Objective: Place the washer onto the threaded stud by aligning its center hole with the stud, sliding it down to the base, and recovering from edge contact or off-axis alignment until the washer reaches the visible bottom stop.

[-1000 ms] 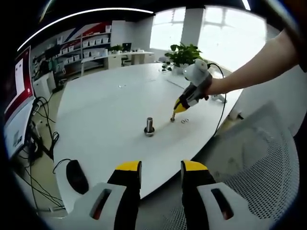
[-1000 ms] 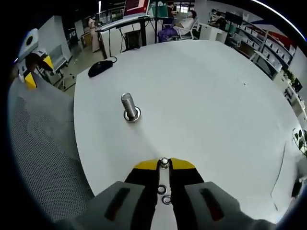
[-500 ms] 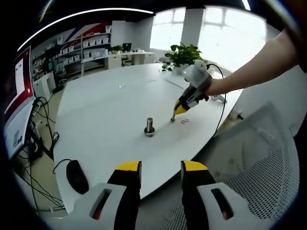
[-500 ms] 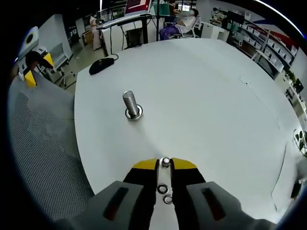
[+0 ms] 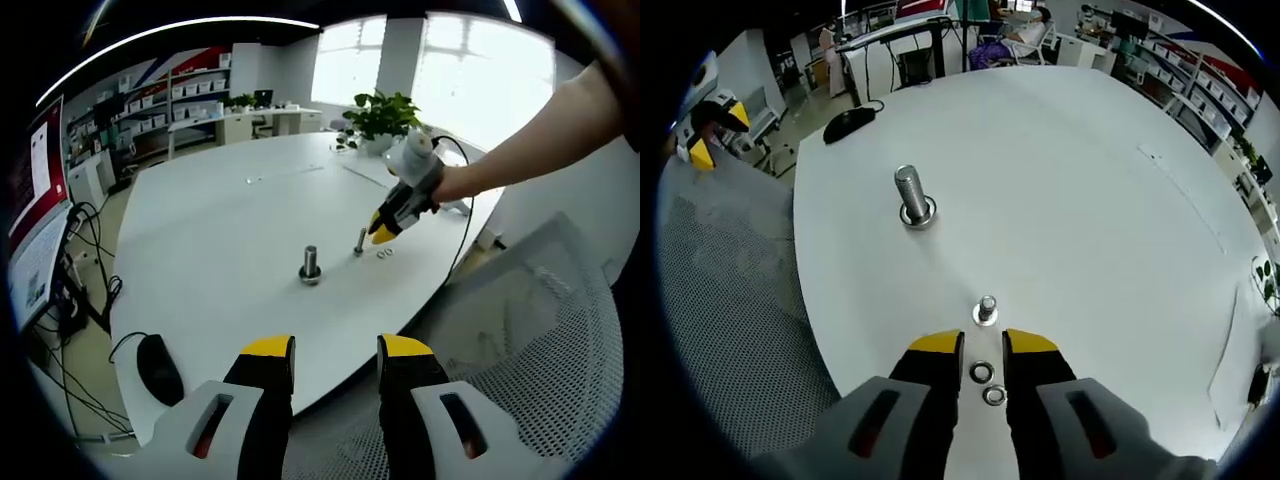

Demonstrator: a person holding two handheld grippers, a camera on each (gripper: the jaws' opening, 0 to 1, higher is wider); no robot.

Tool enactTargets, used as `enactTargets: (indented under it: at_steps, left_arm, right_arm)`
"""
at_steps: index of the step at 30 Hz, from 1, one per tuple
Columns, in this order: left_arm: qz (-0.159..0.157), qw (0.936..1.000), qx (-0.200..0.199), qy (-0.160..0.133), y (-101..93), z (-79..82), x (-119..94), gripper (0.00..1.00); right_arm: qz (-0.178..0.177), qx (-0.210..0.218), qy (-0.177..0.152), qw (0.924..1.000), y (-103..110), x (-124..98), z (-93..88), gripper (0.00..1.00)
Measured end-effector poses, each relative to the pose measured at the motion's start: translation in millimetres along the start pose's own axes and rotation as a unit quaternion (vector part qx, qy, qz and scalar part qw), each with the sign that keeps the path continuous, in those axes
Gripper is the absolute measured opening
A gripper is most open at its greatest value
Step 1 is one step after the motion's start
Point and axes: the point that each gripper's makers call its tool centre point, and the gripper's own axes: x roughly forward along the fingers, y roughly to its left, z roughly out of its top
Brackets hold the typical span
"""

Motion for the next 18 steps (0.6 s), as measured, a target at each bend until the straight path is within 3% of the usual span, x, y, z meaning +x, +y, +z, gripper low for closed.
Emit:
enactTargets:
  at_steps: [18]
  left_arm:
    - [-0.012,0.9999,0.007,-0.008,-4.7,3.7,0,0.31]
  right_arm:
    - [-0.021,0.029,0.039,0.9986,6,-20,-34.4,0.19]
